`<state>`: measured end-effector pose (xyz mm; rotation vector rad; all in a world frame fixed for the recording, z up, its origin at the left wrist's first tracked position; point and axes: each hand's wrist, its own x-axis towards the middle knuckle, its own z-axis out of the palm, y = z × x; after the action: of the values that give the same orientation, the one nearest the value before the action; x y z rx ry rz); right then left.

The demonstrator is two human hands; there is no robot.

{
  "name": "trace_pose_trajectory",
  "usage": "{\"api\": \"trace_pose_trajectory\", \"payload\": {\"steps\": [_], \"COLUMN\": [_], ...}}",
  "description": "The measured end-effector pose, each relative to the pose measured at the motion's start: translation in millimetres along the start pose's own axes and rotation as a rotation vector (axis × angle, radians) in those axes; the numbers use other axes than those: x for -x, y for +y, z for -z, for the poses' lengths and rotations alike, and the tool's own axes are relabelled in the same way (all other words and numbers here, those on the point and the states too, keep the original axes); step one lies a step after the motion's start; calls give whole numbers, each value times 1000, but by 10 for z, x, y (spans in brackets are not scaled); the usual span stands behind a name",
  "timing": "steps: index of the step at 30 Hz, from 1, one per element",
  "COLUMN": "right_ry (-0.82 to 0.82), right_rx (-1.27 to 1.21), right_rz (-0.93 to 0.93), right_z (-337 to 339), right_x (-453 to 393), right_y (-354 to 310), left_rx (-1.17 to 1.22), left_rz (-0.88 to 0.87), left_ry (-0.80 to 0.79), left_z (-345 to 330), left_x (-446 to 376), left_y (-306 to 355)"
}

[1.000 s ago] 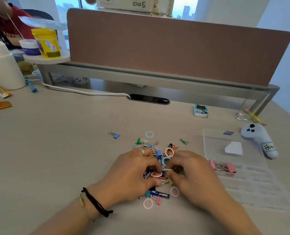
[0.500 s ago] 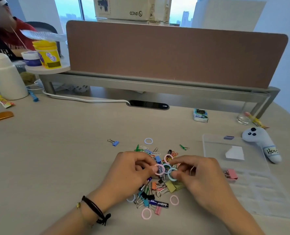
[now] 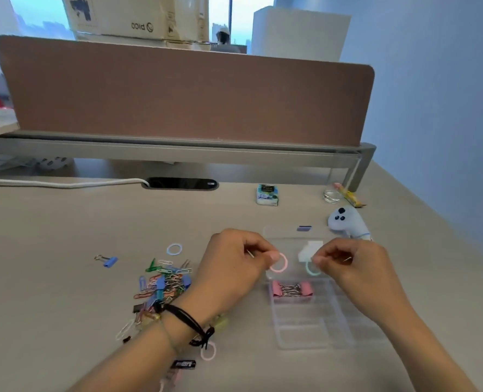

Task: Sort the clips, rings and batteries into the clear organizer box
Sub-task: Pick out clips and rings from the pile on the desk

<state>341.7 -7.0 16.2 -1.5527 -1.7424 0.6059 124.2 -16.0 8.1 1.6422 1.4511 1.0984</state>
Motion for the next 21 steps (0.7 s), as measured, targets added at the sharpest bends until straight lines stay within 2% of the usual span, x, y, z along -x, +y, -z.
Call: {"api": "trace_pose_trajectory", "payload": {"steps": [7, 12, 18, 21], "right_ry": [-68, -89, 56, 51], "right_rx": [188, 215, 234, 212], "right_rz": [-61, -65, -52, -68], "right_z": [-1, -13, 40, 45], "right_x": [29, 16, -28, -29], "right_y": [251, 296, 381, 384], "left_rx": [-80, -175, -310, -367], "left_rz": [38, 15, 15, 18], "left_ry": [13, -36, -109, -147], "left_z": [-422, -551, -694, -769], "left_x": [-227, -224, -242, -253], "left_y": [39, 48, 140, 164]}}
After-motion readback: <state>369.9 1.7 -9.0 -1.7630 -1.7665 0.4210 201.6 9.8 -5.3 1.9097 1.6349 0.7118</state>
